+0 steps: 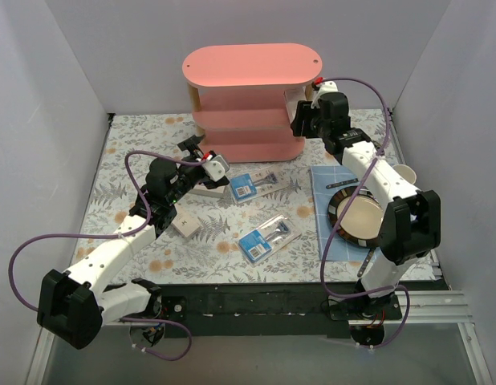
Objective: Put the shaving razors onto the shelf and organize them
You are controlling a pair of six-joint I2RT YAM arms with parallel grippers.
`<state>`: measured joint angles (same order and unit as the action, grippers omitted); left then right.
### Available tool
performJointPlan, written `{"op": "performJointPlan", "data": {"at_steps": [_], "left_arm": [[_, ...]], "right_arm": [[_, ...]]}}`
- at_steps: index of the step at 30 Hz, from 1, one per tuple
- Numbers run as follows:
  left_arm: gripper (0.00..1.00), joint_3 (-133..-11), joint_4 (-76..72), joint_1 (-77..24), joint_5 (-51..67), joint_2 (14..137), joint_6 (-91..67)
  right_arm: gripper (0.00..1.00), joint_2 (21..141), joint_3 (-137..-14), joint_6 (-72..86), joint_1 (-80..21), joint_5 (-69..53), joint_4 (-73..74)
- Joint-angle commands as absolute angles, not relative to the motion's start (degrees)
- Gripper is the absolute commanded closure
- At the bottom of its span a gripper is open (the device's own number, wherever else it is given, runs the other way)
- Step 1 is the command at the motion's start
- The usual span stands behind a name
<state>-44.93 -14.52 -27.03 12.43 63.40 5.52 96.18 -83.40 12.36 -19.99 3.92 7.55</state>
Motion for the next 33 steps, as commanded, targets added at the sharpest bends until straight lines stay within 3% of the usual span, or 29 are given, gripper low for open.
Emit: {"op": "performJointPlan", "data": {"at_steps": [1,22,23,24,27,33], "left_arm": [[0.02,-46.8,-14.1,-27.2,12.1,62.4,4.8],[0.02,-47.1,-16.0,-27.5,13.9,64.5,3.6],[0.02,-47.1,-16.0,-27.4,13.9,64.6,3.5],[0.02,-47.1,-16.1,-27.5,13.8,64.6,3.5],[0.02,-47.0,-16.1,-27.4,14.1,64.6,3.5],[0.02,-46.3,-17.2,-27.7,14.2,64.6,3.3]], "right_arm": [[0.61,97.5,-88.7,14.6,-20.0,5.1,2.8],[0.6,103.9,-93.5,14.9,-22.5,9.3,1.0],[0.59,104.1,-93.5,14.9,-22.6,9.4,1.0],[0.49,104.2,-93.5,14.9,-22.6,9.6,1.1],[0.34,103.7,-93.1,15.2,-22.7,10.1,0.9],[0.23,99.7,-90.1,15.4,-22.7,6.2,0.9]]}}
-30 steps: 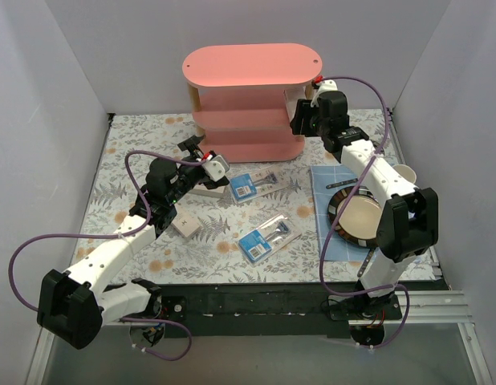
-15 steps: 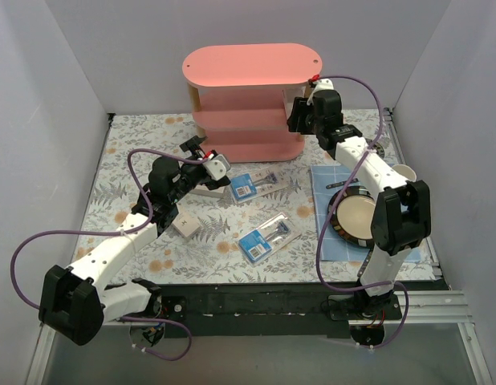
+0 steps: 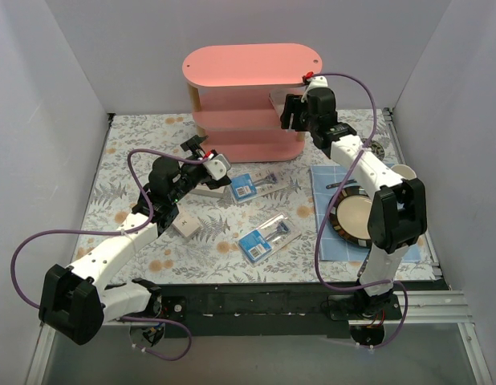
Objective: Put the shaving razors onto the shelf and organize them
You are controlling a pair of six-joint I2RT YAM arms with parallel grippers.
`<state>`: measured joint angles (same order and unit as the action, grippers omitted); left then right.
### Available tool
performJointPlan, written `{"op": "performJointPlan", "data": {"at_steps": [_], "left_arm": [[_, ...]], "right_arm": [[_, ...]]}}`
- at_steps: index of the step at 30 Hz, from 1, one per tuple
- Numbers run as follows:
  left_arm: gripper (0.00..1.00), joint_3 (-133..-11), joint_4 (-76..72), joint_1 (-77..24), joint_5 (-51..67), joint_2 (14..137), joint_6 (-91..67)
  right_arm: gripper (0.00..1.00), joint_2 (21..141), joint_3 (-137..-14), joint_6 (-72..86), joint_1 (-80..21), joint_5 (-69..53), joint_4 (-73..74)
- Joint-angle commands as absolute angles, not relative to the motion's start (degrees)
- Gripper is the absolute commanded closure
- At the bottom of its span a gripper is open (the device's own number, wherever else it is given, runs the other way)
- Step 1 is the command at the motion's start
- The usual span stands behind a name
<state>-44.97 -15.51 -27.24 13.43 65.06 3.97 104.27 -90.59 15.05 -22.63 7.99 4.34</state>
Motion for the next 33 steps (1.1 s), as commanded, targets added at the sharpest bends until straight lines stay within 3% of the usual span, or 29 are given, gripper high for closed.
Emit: {"op": "performJointPlan", "data": {"at_steps": [1,8,11,13,17,23,33], "left_arm": [[0.02,-46.3,-17.4,-27.8,14.4,64.6,3.3],[0.02,-45.8,-17.8,-27.9,14.2,64.2,3.0],[0.02,-45.2,-18.0,-27.9,14.2,63.9,2.8],[0.02,-44.9,-18.2,-27.9,14.2,63.8,2.7],[0.03,-44.6,-18.3,-27.9,14.7,63.8,2.5],[0.1,-44.2,-18.4,-27.9,14.6,63.5,2.4],[0.07,-42.8,-16.7,-27.9,13.3,62.1,2.8]], "right_arm": [[0.22,99.0,-89.7,15.5,-22.6,5.8,1.0],[0.22,91.9,-85.3,15.0,-21.9,3.5,2.7],[0.27,89.9,-82.9,14.5,-20.6,2.5,2.8],[0.42,89.5,-81.1,13.7,-19.4,2.0,2.7],[0.98,90.0,-79.0,8.6,-18.5,-1.6,2.2],[0.99,91.4,-76.7,3.7,-18.1,-4.5,0.8],[0.99,94.7,-78.7,6.0,-18.0,-7.7,-1.9]]}}
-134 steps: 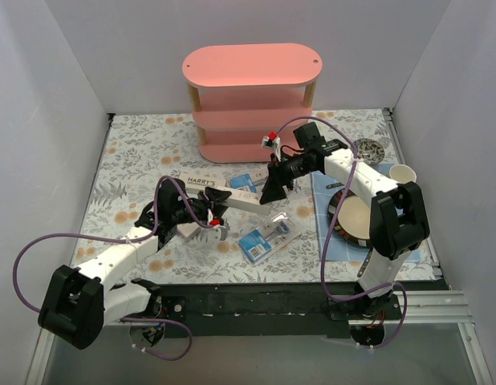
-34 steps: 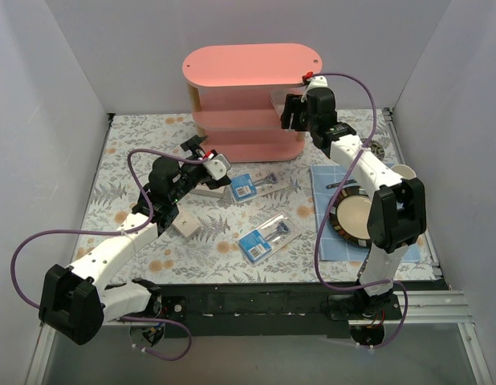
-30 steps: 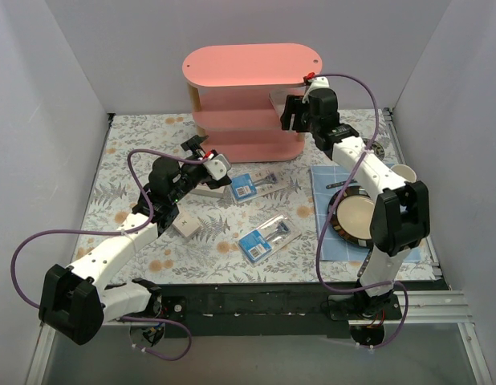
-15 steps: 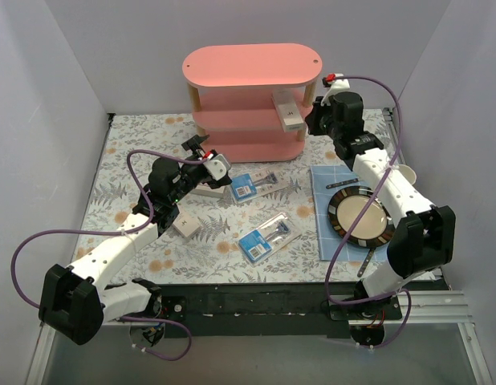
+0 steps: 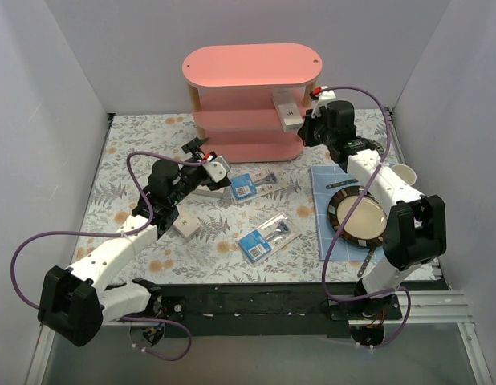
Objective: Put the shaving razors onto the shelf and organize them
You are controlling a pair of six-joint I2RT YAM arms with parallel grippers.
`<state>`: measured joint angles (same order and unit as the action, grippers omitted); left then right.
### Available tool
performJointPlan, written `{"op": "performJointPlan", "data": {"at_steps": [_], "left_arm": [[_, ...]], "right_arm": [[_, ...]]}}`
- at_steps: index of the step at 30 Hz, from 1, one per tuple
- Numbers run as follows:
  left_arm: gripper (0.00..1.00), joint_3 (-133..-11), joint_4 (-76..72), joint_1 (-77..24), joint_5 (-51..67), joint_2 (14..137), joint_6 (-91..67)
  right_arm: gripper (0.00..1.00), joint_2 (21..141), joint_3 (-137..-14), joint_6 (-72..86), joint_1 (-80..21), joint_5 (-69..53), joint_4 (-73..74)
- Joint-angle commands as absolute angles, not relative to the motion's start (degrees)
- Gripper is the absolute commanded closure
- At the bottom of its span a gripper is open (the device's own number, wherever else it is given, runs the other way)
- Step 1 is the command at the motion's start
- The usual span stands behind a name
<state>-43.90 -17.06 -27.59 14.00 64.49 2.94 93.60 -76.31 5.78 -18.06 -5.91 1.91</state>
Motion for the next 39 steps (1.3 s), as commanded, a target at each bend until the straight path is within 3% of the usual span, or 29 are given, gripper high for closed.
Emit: {"op": "performJointPlan", "data": {"at_steps": [1,39], "left_arm": [[0.07,-42.5,-16.7,-27.9,13.2,62.1,2.8],[0.03,-41.3,-16.5,-27.9,13.6,63.4,3.6]], "right_arm": [[0.99,95.3,-78.9,6.2,-18.0,-7.8,-2.0],[0.99,101.6,-84.6,11.3,-20.4,-6.6,-5.1]]}}
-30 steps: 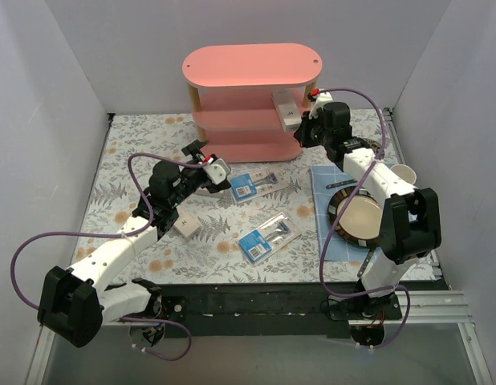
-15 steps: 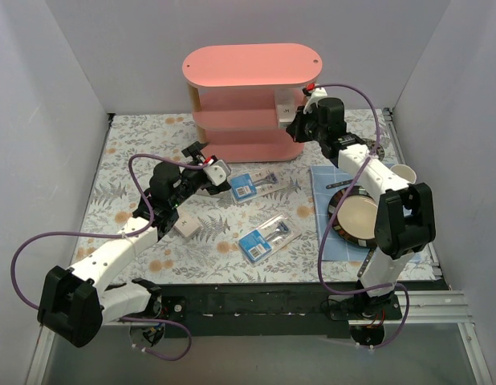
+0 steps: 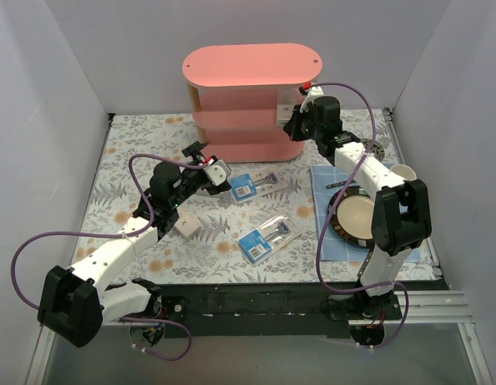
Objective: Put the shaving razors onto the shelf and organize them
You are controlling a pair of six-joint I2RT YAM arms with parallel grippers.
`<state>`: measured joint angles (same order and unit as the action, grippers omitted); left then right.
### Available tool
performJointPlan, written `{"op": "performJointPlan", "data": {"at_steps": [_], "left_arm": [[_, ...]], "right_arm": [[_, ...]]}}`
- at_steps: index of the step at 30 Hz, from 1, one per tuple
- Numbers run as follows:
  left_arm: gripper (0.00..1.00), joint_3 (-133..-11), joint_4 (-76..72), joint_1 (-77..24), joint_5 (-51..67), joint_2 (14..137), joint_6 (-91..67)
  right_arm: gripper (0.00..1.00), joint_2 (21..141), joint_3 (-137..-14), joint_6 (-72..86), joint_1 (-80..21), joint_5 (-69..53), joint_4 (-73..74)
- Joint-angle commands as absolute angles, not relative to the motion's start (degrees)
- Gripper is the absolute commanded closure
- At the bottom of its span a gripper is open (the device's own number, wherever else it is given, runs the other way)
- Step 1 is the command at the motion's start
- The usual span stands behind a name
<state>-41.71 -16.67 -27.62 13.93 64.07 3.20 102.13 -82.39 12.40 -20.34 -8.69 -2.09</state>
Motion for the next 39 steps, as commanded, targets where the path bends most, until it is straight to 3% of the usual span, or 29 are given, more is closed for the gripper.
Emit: {"op": "performJointPlan", "data": {"at_steps": [1,8,16,18,19,25,32,39], "left_arm": [[0.03,-41.2,-16.5,-27.9,13.6,63.4,3.6],[0.03,-41.7,-16.2,-27.9,13.8,63.7,3.4],[0.02,-42.5,-9.6,-27.9,15.7,62.7,0.4],[0.02,-43.6,-6.6,-27.9,16.9,62.6,-2.4],[0.02,-44.0,-3.4,-27.9,17.0,62.8,-5.5],[0.02,-48.3,13.0,-27.9,20.1,64.0,-14.9],[0.02,-50.9,26.9,-27.9,22.9,62.1,-10.5],[0.02,-47.1,26.9,-26.7,21.2,56.9,-6.3]], "right_arm": [[0.99,101.9,-84.9,11.1,-20.3,-6.5,-5.1],[0.99,103.4,-86.4,11.3,-20.1,-8.3,-5.1],[0.97,96.3,-79.7,9.8,-20.1,-9.8,-2.4],[0.88,93.4,-77.2,7.5,-20.2,-11.1,-1.2],[0.74,92.4,-74.6,6.6,-20.1,-11.5,-0.7],[0.4,84.6,-64.4,-5.1,-20.1,-20.7,4.6],[0.38,82.1,-61.1,-28.7,-22.5,-37.0,22.9],[0.39,83.3,-60.6,-49.2,-30.8,-33.7,35.0]]}}
